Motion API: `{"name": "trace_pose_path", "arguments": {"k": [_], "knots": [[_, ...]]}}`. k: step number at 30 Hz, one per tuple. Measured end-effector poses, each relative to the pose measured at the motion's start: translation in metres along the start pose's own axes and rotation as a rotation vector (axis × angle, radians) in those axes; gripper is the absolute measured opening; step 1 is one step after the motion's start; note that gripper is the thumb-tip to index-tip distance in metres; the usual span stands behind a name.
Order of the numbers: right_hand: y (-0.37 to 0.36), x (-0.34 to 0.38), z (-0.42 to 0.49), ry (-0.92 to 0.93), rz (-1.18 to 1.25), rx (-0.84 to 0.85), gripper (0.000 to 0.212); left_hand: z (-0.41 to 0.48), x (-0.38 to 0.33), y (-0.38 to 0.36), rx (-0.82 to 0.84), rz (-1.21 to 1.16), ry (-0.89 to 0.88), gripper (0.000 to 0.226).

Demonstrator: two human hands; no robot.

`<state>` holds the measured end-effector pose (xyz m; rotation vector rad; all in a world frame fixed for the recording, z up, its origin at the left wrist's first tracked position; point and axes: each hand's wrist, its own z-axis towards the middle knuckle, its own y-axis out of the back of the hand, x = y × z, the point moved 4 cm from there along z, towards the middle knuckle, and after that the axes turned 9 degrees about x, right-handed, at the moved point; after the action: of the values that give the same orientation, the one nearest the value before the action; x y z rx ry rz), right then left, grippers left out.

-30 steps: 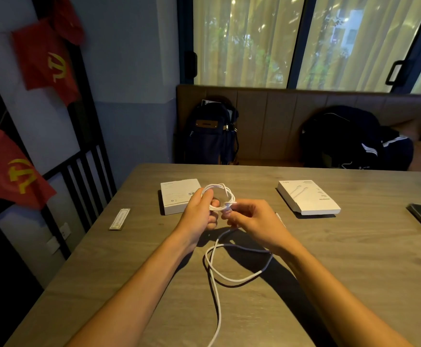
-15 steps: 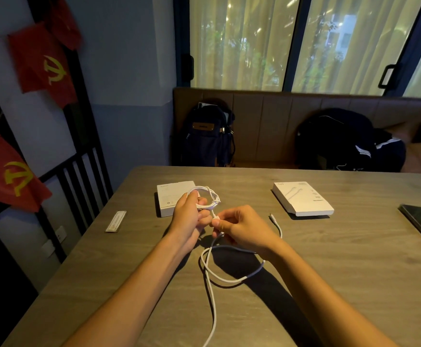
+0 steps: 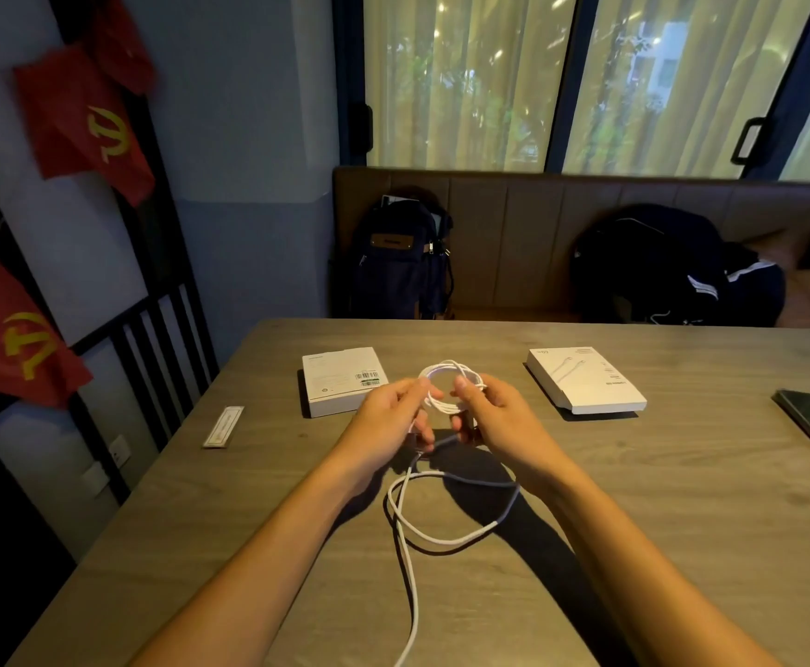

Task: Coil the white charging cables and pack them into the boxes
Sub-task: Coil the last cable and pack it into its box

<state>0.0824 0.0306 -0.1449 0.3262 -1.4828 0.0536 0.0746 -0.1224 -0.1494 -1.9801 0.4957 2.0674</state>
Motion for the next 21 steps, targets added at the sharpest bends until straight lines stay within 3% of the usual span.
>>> {"name": "trace_pose_path", "arguments": {"k": [6,8,13,17,21], "knots": [[0.011,-0.008,0.0,0.041,0.083,-0.115,0.024,-0.002,-0.009,0.006,0.046,0.05,0.014,0.031],[0.013,-0.01,0.001,0.063,0.04,-0.154,0.023,-0.001,-0.009,0.01,0.064,-0.106,0.027,0.025],[0.014,-0.016,0.004,0.091,-0.192,-0.253,0.02,-0.001,-0.005,0.007,0.205,-0.456,0.092,0.036],[0.003,-0.013,0.0,0.118,-0.341,-0.264,0.016,0.0,0.0,0.003,0.164,-0.327,0.098,0.026],[-0.004,-0.006,-0.005,0.124,-0.287,-0.189,0.012,-0.001,0.0,0.006,0.011,-0.031,0.048,0.021]]}}
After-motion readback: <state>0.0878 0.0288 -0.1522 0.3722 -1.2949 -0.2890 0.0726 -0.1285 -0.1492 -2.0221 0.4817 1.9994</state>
